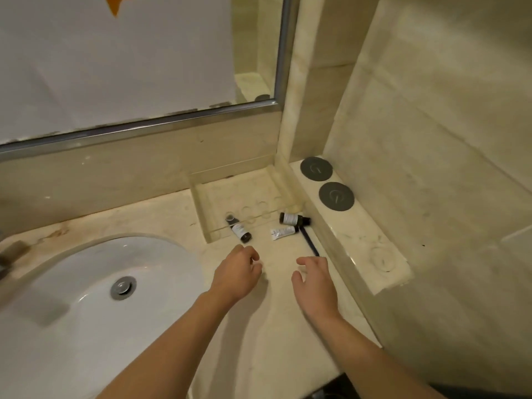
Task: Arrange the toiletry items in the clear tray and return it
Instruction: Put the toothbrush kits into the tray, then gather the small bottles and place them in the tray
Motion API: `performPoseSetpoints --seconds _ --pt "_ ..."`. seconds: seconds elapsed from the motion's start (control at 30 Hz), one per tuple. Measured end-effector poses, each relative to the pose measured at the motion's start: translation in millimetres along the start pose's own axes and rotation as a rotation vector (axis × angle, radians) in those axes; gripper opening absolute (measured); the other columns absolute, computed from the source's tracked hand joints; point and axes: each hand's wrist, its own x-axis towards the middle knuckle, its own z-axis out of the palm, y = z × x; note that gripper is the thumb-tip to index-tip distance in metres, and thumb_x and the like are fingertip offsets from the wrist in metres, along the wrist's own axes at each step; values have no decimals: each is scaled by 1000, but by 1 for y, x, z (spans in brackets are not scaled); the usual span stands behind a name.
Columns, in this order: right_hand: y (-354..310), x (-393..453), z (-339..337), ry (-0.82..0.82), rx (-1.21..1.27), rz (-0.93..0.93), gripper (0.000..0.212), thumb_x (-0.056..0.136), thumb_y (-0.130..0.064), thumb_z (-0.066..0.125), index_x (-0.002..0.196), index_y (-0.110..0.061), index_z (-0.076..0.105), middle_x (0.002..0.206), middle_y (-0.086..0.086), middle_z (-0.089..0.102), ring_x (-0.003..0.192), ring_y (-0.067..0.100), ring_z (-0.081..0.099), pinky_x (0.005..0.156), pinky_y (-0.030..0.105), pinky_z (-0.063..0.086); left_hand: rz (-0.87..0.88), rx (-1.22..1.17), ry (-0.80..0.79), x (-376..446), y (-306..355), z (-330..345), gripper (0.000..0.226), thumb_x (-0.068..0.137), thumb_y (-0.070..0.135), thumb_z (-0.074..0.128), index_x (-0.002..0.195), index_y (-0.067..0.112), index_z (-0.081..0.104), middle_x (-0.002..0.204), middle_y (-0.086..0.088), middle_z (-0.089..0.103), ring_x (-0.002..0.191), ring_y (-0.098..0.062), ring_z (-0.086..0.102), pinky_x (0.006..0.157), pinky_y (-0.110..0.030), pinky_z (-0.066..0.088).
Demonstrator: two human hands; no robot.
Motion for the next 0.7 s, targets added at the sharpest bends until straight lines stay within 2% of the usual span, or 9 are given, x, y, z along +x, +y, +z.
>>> performPoseSetpoints --seconds 0.23,0.33,0.43,0.57,0.63,0.7 --pt "-4 44 10 60 -48 18 34 88 -22 53 122 -21 56 135 -8 40 103 21 59 73 35 51 -34 -29 46 52 23 18 29 92 27 50 116 14 58 118 -5 52 98 -27 59 82 -40 52" --pt "-5 59 10 63 -64 9 41 88 -22 52 129 -21 54 145 -4 37 116 21 55 81 38 52 -119 -66 154 60 26 24 25 92 26 48 113 16 54 116 -5 57 94 -27 60 76 -40 52" --pt "-9 72 9 60 -64 -35 47 89 -18 53 136 -20 50 150 -3 34 127 21 47 89 36 50 -185 -90 271 61 26 27 34 92 22 45 126 18 46 123 -6 58 97 -30 62 72 -37 48" --pt "-14 93 8 41 -54 -71 50 90 -11 53 140 -16 47 155 0 31 138 20 37 100 33 41 -248 -23 313 57 15 28 40 93 22 44 133 23 44 121 -10 53 99 -30 60 73 -38 50" --pt "-15 105 9 9 -56 -79 46 90 -11 54 136 -15 49 152 2 36 138 23 38 101 37 41 -273 24 313 55 8 28 36 92 25 46 127 26 49 111 -11 48 97 -29 53 71 -38 50" --pt "-18 116 10 -13 -46 -48 37 90 -13 53 127 -15 53 138 5 50 123 28 52 91 42 49 -278 95 287 54 2 28 30 91 29 48 120 27 51 112 -11 45 101 -30 47 73 -39 50"
